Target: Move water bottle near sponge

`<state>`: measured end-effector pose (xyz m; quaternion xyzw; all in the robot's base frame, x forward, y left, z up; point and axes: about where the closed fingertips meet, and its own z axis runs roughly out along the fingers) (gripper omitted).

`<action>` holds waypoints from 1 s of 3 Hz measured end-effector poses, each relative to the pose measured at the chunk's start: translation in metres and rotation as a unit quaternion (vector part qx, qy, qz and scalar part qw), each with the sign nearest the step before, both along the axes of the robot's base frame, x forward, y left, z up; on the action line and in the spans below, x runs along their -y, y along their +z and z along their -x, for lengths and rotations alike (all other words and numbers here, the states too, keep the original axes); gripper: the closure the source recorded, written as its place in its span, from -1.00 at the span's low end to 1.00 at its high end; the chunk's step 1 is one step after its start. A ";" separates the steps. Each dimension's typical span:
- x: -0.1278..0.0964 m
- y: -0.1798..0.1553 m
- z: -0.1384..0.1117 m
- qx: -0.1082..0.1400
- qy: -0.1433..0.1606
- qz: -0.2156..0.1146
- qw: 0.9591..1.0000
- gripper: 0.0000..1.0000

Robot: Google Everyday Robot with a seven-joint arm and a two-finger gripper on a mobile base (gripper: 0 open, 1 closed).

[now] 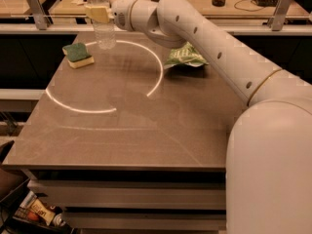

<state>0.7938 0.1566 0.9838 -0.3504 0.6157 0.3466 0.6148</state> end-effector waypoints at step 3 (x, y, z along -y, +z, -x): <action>-0.018 -0.046 -0.029 0.001 -0.014 -0.015 1.000 1.00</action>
Offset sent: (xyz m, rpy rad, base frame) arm 0.0325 0.0016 -0.0471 0.0216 0.0018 -0.0503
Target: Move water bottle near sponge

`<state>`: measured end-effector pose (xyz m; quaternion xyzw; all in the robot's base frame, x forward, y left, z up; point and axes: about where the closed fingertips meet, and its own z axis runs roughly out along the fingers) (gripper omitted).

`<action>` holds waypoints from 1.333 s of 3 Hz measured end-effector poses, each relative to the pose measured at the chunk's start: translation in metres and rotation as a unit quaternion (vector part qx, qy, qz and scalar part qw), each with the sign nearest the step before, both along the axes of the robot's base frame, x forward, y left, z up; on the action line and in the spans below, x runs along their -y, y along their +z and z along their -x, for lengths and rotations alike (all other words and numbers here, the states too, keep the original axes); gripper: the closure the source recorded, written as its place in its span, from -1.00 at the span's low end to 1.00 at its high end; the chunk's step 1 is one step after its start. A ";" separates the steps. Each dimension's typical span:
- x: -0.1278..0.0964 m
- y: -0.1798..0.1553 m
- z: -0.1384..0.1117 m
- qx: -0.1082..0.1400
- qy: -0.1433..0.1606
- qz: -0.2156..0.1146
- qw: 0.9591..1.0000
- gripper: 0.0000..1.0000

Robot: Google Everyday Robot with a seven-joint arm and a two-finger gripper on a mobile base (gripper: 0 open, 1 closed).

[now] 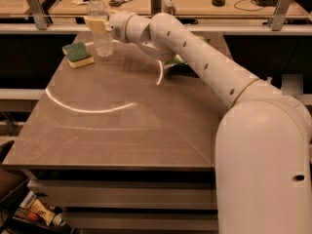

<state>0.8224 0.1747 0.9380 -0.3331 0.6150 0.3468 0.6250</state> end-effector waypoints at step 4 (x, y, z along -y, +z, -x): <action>-0.014 -0.010 -0.001 0.002 0.006 0.012 1.000 0.19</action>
Offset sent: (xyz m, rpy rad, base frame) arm 0.0071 0.0082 -0.0179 -0.0439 -0.0098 0.0022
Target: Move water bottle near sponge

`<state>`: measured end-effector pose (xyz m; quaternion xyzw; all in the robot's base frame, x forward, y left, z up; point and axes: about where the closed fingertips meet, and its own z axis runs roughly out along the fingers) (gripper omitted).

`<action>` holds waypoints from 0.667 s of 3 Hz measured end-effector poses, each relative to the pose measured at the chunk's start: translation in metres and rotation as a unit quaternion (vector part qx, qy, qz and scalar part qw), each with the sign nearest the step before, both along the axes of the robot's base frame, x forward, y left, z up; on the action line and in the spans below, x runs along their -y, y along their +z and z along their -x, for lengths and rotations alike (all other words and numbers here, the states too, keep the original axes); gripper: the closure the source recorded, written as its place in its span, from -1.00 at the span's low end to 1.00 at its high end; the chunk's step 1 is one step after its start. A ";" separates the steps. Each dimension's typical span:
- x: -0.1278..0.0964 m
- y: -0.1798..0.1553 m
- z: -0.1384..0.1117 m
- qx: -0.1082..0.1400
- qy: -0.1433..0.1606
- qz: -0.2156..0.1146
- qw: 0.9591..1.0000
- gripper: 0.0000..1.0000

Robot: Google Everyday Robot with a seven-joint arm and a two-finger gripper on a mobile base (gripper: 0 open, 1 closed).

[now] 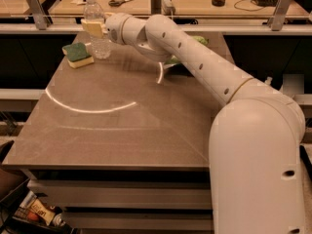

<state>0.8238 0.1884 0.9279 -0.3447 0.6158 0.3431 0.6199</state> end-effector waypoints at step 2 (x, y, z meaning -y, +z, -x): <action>-0.006 0.000 0.002 -0.001 0.004 0.000 1.000 -0.74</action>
Offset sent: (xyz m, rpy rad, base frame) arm -0.0008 0.0027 -0.0002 0.0004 0.0006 0.0036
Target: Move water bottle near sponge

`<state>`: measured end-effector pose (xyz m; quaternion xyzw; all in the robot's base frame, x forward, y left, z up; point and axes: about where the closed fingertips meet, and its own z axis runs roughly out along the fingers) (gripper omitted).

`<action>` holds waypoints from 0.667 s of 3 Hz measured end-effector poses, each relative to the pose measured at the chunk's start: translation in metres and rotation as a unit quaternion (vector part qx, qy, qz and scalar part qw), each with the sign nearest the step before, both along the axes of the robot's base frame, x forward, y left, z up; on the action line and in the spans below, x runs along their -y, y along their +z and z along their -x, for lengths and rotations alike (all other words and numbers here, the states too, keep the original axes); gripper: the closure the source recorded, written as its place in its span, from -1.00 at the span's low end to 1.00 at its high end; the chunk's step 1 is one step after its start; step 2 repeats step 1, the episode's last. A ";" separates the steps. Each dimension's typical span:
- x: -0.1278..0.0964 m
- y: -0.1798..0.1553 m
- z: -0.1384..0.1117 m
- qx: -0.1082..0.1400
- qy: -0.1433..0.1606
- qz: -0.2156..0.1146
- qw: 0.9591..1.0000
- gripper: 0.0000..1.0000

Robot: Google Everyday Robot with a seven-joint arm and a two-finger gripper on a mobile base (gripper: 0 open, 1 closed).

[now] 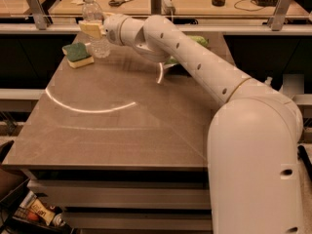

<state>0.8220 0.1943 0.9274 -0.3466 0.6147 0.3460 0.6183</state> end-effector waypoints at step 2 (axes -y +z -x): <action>-0.002 0.000 0.001 0.000 0.002 0.000 1.000 -1.00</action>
Offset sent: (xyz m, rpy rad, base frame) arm 0.0000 0.0000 0.0000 0.0000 0.0000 0.0000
